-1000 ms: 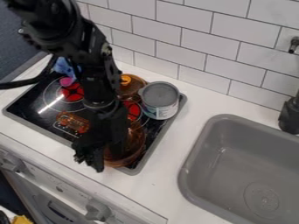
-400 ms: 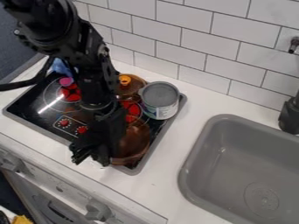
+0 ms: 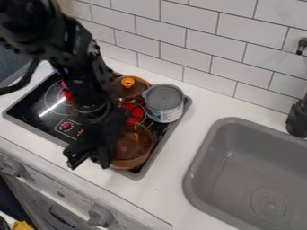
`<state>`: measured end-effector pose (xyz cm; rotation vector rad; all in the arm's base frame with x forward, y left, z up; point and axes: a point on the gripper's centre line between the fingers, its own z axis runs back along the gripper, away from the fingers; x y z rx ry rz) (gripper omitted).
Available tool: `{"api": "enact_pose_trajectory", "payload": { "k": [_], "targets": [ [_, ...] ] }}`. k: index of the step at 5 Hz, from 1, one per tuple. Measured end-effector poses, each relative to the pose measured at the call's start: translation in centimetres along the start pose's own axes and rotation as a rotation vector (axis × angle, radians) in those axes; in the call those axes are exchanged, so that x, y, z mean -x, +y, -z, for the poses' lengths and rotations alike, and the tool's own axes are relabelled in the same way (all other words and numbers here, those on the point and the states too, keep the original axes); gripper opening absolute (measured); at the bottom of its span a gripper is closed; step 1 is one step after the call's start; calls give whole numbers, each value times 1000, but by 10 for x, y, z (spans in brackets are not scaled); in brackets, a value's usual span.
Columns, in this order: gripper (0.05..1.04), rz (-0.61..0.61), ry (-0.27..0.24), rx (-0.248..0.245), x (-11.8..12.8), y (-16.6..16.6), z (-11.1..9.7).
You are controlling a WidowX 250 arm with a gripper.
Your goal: Move the orange pot in the left lower side of the stove
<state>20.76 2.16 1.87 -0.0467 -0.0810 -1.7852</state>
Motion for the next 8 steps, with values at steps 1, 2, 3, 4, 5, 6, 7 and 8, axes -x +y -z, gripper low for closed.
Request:
{"api": "enact_pose_trajectory", "payload": {
  "k": [1,2,3,4,5,6,7,8],
  "targets": [
    [77,-41,-18,-47,3,-2,-14],
    [73,-108,-24,-98,14,-5,-31],
    [73,-204,-18,-151,33,-9,-47],
    [72,-312,-12,-190,58,-12,-55],
    [72,-410,-13,-204,83,-10,-56],
    [72,-491,1,-222,108,-8,-56],
    [72,-531,16,-215,125,-4,-48],
    [72,-551,38,-184,137,-3,-34]
  ]
}}
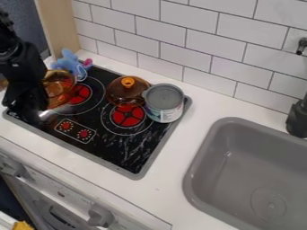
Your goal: Move the orange pot in the left lower side of the stove
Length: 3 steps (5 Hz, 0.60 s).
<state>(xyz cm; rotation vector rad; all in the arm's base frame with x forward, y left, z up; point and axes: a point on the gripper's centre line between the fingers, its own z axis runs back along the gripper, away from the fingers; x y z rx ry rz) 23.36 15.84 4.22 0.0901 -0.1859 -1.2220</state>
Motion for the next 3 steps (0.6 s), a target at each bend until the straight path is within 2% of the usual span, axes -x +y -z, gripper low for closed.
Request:
{"api": "enact_pose_trajectory", "payload": {
  "k": [2,3],
  "targets": [
    [72,-55,20,54,15,-2,20],
    [72,-75,48,76,20,-3,26]
  ]
}}
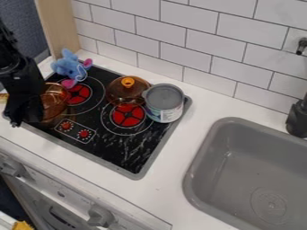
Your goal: Move the orange pot in the left lower side of the stove
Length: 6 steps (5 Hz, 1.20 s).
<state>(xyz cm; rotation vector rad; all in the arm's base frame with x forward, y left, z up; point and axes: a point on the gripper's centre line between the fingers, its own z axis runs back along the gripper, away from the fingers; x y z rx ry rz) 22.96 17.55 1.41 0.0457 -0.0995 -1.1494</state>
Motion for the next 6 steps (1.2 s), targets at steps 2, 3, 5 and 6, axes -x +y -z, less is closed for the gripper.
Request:
{"api": "enact_pose_trajectory", "payload": {
  "k": [2,3,5,6],
  "targets": [
    [273,17,11,-8,-2,2,1],
    [560,22,8,-4,-2,1,1],
    [1011,26,7,10,-4,-4,2],
    [1007,43,-14,-44,-9,-5,-18]
  ]
}}
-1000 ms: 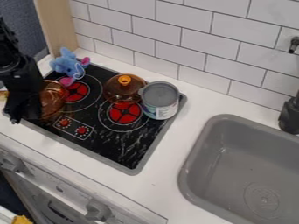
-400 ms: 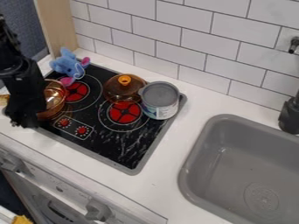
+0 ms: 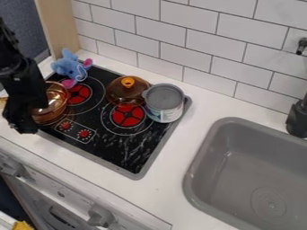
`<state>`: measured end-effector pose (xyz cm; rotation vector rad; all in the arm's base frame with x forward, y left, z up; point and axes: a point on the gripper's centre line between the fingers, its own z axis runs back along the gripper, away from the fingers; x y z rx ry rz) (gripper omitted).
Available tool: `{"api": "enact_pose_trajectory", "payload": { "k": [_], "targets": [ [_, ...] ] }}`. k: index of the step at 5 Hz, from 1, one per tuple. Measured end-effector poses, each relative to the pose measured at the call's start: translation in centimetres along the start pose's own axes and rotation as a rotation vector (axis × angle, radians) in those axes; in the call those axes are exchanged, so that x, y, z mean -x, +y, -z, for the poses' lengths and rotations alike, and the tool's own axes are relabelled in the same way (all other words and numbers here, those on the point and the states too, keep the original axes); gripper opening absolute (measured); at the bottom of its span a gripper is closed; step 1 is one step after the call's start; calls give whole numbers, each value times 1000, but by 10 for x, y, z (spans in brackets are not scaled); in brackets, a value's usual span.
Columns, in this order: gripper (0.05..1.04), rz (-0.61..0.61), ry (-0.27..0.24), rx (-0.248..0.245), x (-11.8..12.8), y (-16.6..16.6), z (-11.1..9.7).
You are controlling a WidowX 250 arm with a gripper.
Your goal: Move the orange pot in the left lower side of the stove
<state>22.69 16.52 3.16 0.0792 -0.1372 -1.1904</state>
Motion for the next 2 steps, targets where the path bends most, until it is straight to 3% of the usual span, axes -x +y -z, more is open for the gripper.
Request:
{"api": "enact_pose_trajectory", "payload": {
  "k": [1,2],
  "targets": [
    [1001,-23,-42,-58,4,0,-23],
    [1001,-30,-31,-132,8,5,-43]
  ]
}}
